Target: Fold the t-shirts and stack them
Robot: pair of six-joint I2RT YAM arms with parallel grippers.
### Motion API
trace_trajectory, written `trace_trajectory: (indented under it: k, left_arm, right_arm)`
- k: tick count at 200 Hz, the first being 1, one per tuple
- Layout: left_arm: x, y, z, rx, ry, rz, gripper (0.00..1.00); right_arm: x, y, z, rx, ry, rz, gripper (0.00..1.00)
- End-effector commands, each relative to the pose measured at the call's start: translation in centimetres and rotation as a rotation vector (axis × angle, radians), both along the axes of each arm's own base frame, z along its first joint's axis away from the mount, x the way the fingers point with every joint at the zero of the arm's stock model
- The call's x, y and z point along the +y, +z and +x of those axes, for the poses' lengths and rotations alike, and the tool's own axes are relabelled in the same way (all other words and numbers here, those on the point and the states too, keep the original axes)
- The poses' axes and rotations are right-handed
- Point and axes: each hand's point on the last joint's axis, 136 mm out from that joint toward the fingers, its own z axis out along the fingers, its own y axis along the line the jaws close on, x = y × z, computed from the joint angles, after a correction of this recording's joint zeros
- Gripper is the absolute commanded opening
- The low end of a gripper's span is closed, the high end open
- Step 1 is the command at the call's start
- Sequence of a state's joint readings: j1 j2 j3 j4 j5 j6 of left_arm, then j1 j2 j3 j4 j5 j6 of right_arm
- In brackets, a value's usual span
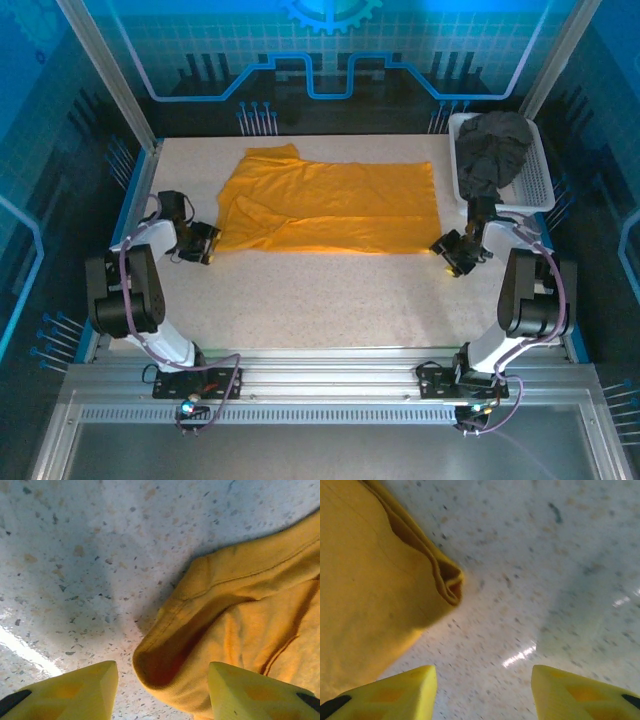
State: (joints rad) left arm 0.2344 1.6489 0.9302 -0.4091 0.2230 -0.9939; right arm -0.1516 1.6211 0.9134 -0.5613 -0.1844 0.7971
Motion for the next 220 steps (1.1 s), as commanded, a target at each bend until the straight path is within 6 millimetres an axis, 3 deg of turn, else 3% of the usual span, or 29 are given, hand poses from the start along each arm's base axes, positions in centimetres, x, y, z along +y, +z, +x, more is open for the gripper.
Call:
trace_trajectory:
  k: [1,41,72,106,119,140,177,220]
  left_arm:
    - [-0.3,0.0,0.4,-0.004,0.011,-0.020,0.50]
    - [-0.1,-0.4,1.4,-0.014,0.014,-0.017,0.43]
    - [0.4,-0.6,2.8,-0.025,0.011,-0.001,0.29]
    - [1.6,-0.6,3.2,-0.005,0.013,0.057,0.00]
    - [2.1,-0.2,3.0,0.004,0.014,0.074,0.00]
    - [2.7,0.4,1.8,0.039,0.004,0.109,0.00]
    - [3.7,1.0,-1.4,0.100,-0.006,0.147,0.00]
    - [4.5,1.3,-4.9,0.147,-0.001,0.174,0.00]
  right_arm:
    - [-0.1,0.1,1.9,-0.044,-0.046,0.027,0.51]
    - [-0.6,-0.7,2.8,-0.028,-0.068,0.013,0.45]
    - [-1.0,-1.5,3.7,-0.010,-0.080,-0.002,0.40]
    - [-1.5,-2.1,3.9,0.040,-0.081,-0.036,0.23]
    - [-1.8,-2.1,3.9,0.058,-0.075,-0.058,0.14]
    - [-2.0,-1.6,3.9,0.077,-0.044,-0.104,0.00]
    - [-1.1,-0.3,3.5,0.096,0.031,-0.171,0.00]
    - [0.6,-0.5,0.4,0.153,0.066,-0.178,0.00]
